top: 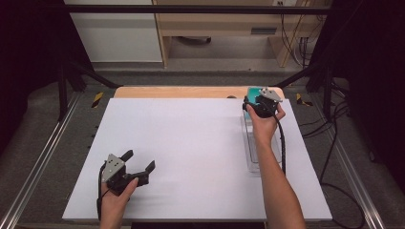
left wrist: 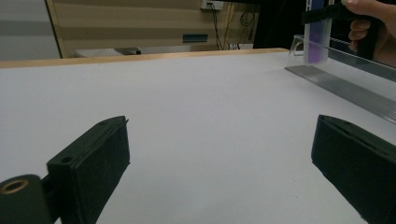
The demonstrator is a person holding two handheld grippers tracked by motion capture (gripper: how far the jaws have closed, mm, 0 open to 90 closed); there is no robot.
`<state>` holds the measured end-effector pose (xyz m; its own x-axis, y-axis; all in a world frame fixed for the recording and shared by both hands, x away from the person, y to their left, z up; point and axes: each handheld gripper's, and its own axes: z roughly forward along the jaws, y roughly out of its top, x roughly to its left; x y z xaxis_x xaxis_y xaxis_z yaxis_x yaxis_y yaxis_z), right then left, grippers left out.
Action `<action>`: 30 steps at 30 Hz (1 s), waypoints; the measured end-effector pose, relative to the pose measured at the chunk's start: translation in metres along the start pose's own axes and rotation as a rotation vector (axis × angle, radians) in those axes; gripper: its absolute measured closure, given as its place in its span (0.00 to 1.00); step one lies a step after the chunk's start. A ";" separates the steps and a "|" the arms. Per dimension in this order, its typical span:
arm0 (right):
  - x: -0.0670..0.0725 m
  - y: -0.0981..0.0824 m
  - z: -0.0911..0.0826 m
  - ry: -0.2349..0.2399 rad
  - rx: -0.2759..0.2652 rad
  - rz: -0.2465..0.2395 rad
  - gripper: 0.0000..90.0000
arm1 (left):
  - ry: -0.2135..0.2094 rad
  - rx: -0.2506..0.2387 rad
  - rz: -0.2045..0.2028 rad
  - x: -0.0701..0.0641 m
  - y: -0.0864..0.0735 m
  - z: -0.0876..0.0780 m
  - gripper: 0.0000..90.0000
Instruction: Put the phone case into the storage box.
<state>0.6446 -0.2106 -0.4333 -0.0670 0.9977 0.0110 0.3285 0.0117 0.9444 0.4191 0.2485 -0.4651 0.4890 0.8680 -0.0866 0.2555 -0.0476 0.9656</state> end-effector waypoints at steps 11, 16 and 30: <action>-0.002 -0.004 0.003 -0.004 0.025 0.001 0.19 | 0.000 0.006 0.013 -0.003 0.000 0.001 0.05; -0.001 -0.005 0.005 -0.007 0.030 -0.001 0.19 | -0.002 0.004 0.003 -0.002 0.000 0.001 0.05; 0.002 -0.008 0.008 -0.021 0.035 -0.021 0.19 | 0.002 0.000 -0.003 0.000 0.000 0.000 0.05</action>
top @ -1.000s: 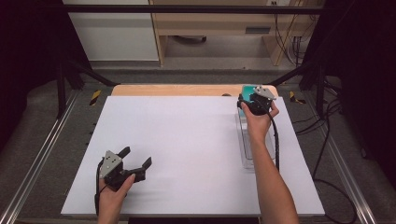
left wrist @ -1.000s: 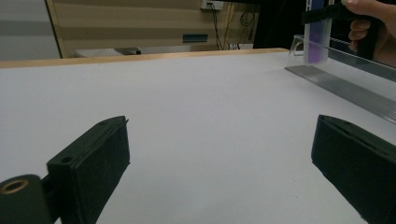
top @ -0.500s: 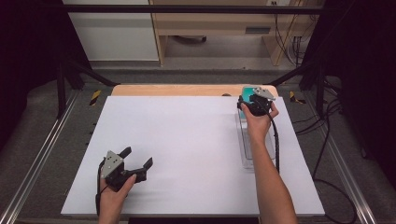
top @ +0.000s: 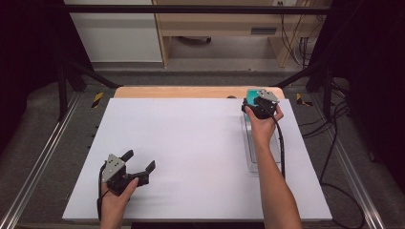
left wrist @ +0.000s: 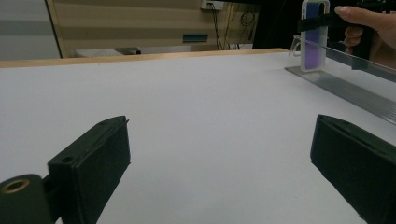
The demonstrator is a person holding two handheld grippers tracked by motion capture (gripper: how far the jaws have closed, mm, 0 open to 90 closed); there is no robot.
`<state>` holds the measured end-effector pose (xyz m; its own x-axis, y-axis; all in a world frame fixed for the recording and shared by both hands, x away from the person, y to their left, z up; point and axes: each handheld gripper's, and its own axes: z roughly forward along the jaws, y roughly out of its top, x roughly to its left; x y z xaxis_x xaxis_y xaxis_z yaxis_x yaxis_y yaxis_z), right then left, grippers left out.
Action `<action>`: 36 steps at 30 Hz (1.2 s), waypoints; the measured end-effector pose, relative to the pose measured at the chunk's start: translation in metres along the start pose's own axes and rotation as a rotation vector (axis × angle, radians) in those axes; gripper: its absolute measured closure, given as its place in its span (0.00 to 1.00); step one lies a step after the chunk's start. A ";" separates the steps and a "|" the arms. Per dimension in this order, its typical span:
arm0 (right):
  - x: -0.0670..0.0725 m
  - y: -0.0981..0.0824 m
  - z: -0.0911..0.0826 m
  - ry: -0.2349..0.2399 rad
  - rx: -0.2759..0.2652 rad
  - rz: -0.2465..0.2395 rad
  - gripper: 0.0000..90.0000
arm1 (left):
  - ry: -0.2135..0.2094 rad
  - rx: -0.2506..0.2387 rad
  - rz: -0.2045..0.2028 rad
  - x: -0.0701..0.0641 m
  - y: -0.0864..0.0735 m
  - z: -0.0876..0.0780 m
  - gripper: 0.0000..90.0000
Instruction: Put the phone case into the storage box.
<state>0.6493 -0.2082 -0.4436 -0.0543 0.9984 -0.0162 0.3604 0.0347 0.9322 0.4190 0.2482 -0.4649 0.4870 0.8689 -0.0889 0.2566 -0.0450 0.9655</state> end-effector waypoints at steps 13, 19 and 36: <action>-0.004 0.000 0.000 -0.009 -0.005 0.004 0.19 | 0.000 -0.001 0.001 0.000 0.000 0.000 0.05; -0.003 -0.001 0.001 -0.006 0.005 -0.012 0.19 | -0.003 0.002 0.003 -0.001 0.000 0.001 0.05; -0.004 -0.002 0.003 -0.008 0.001 -0.011 0.19 | -0.001 0.003 0.004 -0.002 -0.001 0.001 0.05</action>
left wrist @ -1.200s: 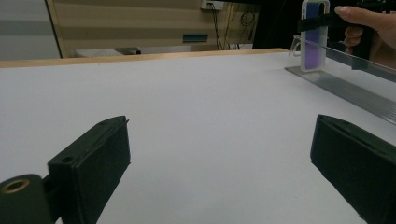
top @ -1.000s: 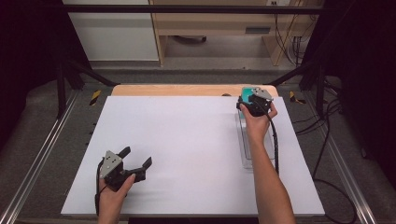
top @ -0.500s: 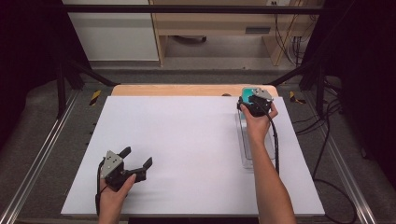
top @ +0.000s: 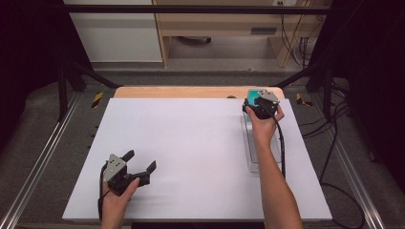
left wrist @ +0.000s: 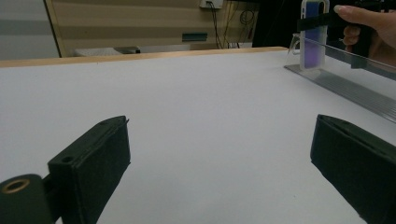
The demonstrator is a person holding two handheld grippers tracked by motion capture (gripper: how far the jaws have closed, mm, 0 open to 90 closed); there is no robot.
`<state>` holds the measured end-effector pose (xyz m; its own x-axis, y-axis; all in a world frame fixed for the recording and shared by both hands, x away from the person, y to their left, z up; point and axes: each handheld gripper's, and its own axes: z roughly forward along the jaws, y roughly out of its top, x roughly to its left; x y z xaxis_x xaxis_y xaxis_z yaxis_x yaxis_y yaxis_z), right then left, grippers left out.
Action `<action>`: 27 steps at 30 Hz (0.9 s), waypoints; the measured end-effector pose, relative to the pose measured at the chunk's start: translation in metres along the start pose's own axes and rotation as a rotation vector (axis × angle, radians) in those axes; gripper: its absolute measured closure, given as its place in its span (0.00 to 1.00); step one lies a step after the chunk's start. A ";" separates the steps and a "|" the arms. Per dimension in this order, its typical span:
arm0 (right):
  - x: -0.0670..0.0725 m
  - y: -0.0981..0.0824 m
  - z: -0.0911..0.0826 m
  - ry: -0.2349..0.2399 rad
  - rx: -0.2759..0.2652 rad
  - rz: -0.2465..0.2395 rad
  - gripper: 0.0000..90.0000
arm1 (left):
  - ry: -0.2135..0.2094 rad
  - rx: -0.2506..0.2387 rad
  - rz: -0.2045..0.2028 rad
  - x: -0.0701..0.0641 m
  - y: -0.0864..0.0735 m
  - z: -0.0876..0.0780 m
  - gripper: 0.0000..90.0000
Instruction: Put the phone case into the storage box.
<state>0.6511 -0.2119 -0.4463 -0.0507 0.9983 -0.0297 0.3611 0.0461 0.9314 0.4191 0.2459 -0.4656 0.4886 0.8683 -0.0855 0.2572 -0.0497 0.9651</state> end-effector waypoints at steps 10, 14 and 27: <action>-0.001 0.000 0.000 0.000 0.000 0.004 0.18 | -0.001 0.000 0.000 0.000 0.000 0.000 0.05; -0.001 0.001 -0.001 -0.001 0.000 0.002 0.18 | 0.000 0.000 -0.001 0.000 0.000 0.000 0.05; 0.000 0.003 -0.004 -0.009 -0.016 0.002 0.12 | -0.001 -0.001 -0.005 0.001 0.000 0.000 0.05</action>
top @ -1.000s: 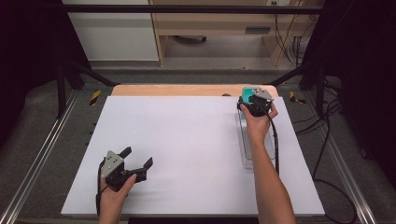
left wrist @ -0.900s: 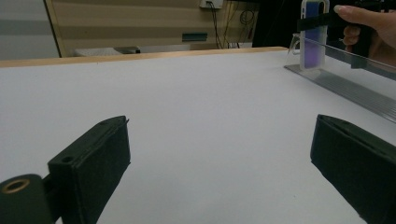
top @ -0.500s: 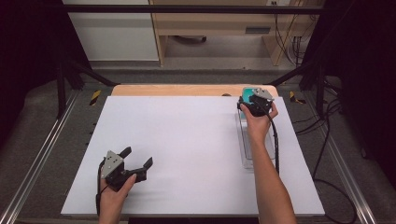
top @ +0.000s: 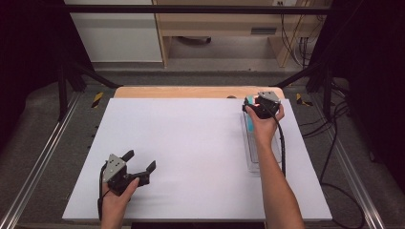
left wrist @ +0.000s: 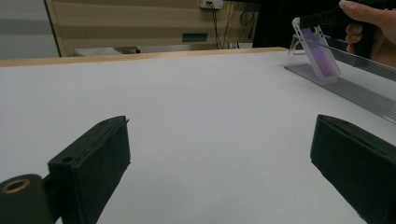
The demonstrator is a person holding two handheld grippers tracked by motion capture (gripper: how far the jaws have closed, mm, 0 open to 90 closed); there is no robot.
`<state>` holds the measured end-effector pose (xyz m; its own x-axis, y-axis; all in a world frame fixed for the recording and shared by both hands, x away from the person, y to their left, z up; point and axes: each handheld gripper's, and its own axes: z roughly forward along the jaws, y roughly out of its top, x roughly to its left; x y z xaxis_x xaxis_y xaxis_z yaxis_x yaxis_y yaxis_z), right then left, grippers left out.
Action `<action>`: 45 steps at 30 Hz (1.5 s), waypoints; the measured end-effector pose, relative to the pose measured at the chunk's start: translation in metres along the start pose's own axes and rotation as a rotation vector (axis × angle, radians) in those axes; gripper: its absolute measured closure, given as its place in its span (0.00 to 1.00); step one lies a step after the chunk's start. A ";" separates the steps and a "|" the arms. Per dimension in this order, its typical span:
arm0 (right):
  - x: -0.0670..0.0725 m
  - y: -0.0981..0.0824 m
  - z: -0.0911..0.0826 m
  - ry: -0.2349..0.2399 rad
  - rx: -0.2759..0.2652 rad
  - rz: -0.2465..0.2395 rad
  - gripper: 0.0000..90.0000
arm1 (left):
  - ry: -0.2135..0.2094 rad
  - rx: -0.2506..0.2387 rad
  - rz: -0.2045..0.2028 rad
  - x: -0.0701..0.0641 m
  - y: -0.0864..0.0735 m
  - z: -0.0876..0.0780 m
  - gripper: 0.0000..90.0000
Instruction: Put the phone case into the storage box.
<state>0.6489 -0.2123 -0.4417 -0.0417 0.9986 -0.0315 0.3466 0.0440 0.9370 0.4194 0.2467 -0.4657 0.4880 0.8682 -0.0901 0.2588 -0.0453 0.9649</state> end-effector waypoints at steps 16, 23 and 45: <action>0.002 0.004 -0.005 -0.004 -0.010 -0.018 0.09 | 0.003 -0.001 -0.005 0.002 0.000 -0.001 0.04; 0.001 0.006 -0.008 -0.002 -0.003 -0.019 0.08 | 0.000 0.000 -0.006 0.002 0.000 -0.001 0.04; 0.000 0.014 -0.019 0.053 0.026 0.013 0.05 | 0.001 -0.002 -0.002 0.002 0.000 -0.002 0.03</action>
<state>0.6356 -0.2118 -0.4219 -0.0867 0.9962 0.0001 0.3714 0.0323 0.9279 0.4190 0.2490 -0.4653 0.4868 0.8686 -0.0922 0.2585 -0.0424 0.9651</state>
